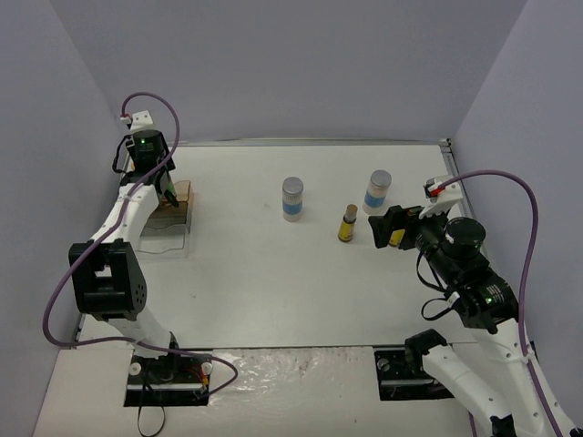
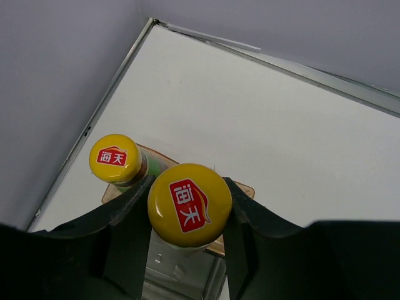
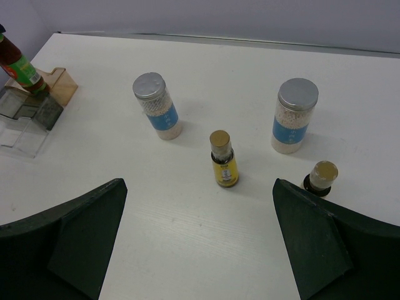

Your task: Organize the condiment bottles

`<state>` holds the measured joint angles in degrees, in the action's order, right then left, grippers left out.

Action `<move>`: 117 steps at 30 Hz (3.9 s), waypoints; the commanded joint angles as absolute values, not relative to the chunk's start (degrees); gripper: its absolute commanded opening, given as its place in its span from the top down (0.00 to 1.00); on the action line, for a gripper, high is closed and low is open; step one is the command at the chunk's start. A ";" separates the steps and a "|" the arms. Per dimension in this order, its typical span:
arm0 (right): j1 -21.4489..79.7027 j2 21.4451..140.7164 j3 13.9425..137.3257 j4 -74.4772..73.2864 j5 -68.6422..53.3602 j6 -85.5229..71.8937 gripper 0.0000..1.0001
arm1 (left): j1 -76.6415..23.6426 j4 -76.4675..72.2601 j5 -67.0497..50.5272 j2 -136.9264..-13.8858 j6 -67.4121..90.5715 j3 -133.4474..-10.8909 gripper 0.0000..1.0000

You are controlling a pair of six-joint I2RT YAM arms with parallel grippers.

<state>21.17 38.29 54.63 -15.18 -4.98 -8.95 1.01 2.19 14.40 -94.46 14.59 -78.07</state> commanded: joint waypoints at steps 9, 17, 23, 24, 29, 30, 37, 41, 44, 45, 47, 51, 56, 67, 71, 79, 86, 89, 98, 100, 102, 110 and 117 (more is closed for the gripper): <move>21.68 39.34 53.79 -10.28 -3.73 -8.76 0.00 | 1.82 -14.10 12.84 -96.28 15.21 -82.96 1.00; 21.62 39.97 53.20 -10.01 -3.46 -8.73 0.00 | 1.76 -13.48 11.22 -96.39 16.91 -81.02 1.00; 21.62 40.13 52.59 -9.55 -3.74 -8.99 0.00 | 1.67 -13.90 8.77 -97.18 17.58 -79.48 0.99; 21.62 40.06 52.44 -9.48 -3.84 -9.07 0.00 | 1.67 -13.94 8.52 -97.32 17.58 -79.34 0.98; 21.62 39.55 51.83 -9.32 -4.04 -9.32 0.00 | 1.44 -13.95 7.36 -97.71 17.06 -78.20 0.84; 21.62 39.49 51.73 -9.32 -4.04 -9.34 0.00 | 1.28 -13.87 7.36 -97.60 16.77 -78.03 0.79; 21.68 38.37 51.50 -9.40 -4.28 -9.56 0.00 | 1.14 -13.14 7.41 -96.22 16.26 -75.86 0.50; 21.64 37.89 51.50 -9.40 -4.89 -9.73 0.00 | 1.08 -12.38 6.95 -95.26 16.26 -75.13 0.39; 21.71 37.53 51.60 -9.40 -5.37 -9.80 0.00 | 0.83 -10.96 6.58 -94.02 16.21 -75.24 0.31; 21.71 37.43 51.69 -9.40 -5.46 -9.84 0.00 | 0.70 -10.40 6.39 -93.55 16.17 -75.33 0.29; 21.62 36.98 52.02 -9.40 -5.71 -9.84 0.00 | 0.49 -7.94 5.51 -91.68 16.01 -75.57 0.21; 21.62 36.35 52.54 -9.44 -5.59 -9.91 0.00 | -3.21 -1.92 4.44 -87.52 14.85 -76.58 0.13; 21.68 35.75 52.38 -9.40 -5.39 -10.40 0.00 | -11.24 5.50 3.87 -81.30 13.42 -76.15 0.09; 21.64 35.89 52.03 -9.40 -5.99 -10.20 0.00 | -34.42 4.75 9.19 -81.91 17.50 -74.97 0.03; 21.67 36.08 52.17 -9.40 -6.37 -10.24 0.00 | -37.32 2.08 10.49 -88.07 18.94 -78.28 0.03; 21.65 36.01 52.41 -9.49 -6.30 -10.17 0.00 | -39.60 0.97 13.25 -100.42 20.88 -85.46 0.03; 21.67 35.86 52.34 -9.45 -5.80 -10.02 0.00 | -39.81 0.97 16.92 -106.70 21.97 -89.30 0.03; 21.62 35.86 52.22 -9.49 -5.63 -10.02 0.00 | -39.89 0.97 17.31 -108.19 22.06 -90.35 0.04; 21.66 35.65 52.17 -9.67 -5.42 -9.69 0.00 | -39.99 -2.20 18.33 -109.15 22.50 -90.61 0.46; 21.62 35.60 52.11 -9.66 -5.37 -9.57 0.00 | -39.99 -2.90 18.78 -107.35 22.45 -89.23 0.63; 21.62 35.63 52.07 -9.62 -5.52 -9.49 0.00 | -39.99 -2.60 19.33 -104.68 21.82 -87.46 0.74; 21.69 35.81 52.58 -9.56 -5.80 -8.75 0.00 | -38.05 5.50 21.77 -89.25 19.62 -80.26 0.85; 21.62 36.67 52.28 -9.02 -6.88 -8.26 0.00 | -28.02 12.87 22.27 -75.94 20.37 -73.45 0.85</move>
<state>21.17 35.51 51.37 -13.91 -5.69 -9.05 -34.89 11.30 18.91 -85.73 20.89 -74.76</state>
